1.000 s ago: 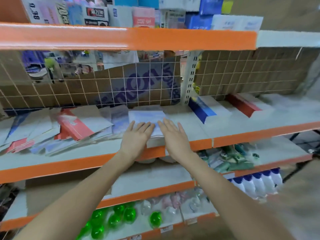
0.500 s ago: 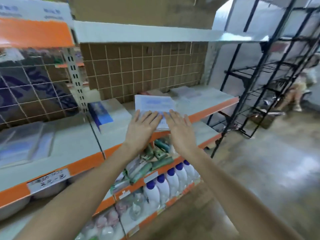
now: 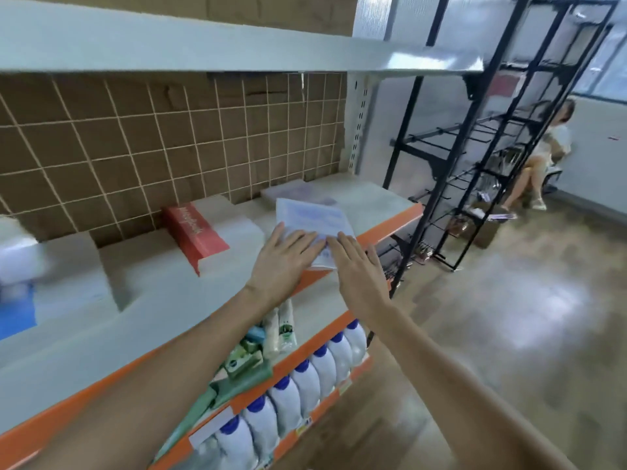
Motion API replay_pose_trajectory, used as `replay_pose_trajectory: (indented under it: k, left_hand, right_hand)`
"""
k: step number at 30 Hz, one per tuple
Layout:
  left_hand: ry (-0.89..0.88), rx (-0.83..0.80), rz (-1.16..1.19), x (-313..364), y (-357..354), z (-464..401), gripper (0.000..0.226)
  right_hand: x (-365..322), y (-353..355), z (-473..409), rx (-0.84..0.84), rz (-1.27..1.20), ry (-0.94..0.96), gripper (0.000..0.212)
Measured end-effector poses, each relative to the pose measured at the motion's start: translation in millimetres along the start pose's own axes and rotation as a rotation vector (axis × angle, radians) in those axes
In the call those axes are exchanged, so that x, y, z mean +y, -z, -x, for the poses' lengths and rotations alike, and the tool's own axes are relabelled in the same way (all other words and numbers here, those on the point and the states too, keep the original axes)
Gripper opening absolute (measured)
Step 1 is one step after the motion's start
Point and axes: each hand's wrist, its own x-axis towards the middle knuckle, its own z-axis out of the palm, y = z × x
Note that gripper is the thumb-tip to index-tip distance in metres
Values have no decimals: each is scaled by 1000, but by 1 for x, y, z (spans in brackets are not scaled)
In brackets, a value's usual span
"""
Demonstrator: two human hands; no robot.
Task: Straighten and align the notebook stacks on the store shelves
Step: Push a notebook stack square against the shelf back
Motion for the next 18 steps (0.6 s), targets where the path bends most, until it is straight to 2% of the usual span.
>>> replay_pose_trajectory:
  k: [4,7,10,14,18]
  left_hand:
    - [84,-19,28,-5,-49,-44,40]
    - [172,-66,48,-9,-75,-69,55]
    - [240,-91,26,-12,-96,-84,53]
    - [314,-121,-51,-15,-121,-94,41]
    - [392,-145,-146,-16,-148,-113,42]
  right_hand:
    - [49,-12,-53,-60,1,61,67]
    - [75,-24,-88,-84,-20,95,63]
    - [91,-40,-114,-107,-34,152,61]
    - [106,-66,-148,-135,-62,244,60]
    - [128,-93,-183,-157,-59,353,62]
